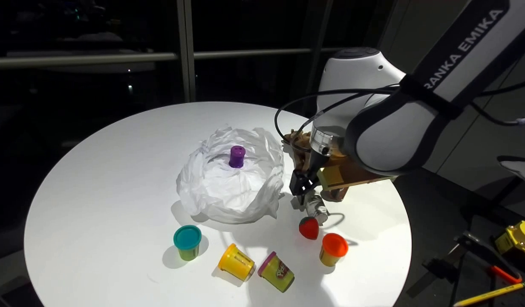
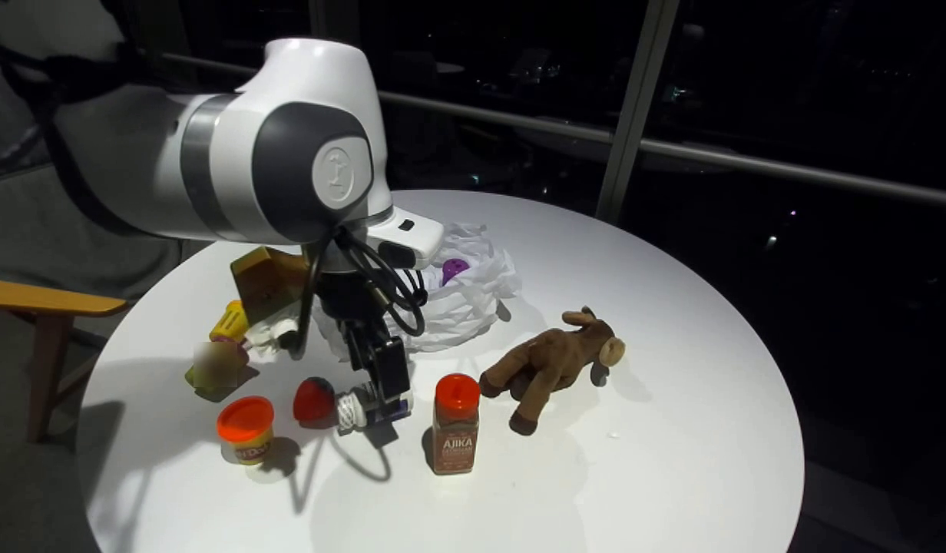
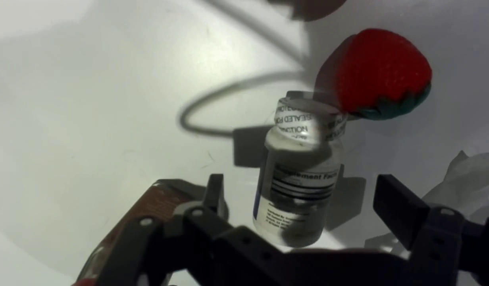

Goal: Pick the objects on the table and put them in the plastic bag

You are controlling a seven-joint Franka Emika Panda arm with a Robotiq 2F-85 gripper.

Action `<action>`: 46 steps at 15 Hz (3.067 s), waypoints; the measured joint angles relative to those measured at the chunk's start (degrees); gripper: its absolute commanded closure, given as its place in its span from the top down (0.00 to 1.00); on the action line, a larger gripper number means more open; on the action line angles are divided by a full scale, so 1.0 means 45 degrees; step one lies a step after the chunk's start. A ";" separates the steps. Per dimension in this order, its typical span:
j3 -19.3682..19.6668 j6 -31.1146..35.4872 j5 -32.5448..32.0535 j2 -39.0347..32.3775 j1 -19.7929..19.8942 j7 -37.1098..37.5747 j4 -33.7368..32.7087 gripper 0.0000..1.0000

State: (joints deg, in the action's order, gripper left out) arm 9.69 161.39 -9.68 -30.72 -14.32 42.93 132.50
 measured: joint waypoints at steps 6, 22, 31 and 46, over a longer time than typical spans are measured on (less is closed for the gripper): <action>0.0263 -0.0002 0.0048 -0.0659 -0.0137 0.0001 -0.0701 0.26; -0.0040 -0.4887 0.0311 0.1279 -0.0013 0.0280 -0.4518 0.26; -0.0300 -0.5107 0.0308 -0.2757 0.0184 0.0275 -0.8644 0.26; -0.0446 -0.5752 0.0951 -0.5319 0.0809 0.0019 -1.2169 1.00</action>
State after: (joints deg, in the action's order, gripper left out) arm 7.68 135.51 -5.40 -54.66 -10.68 43.01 77.74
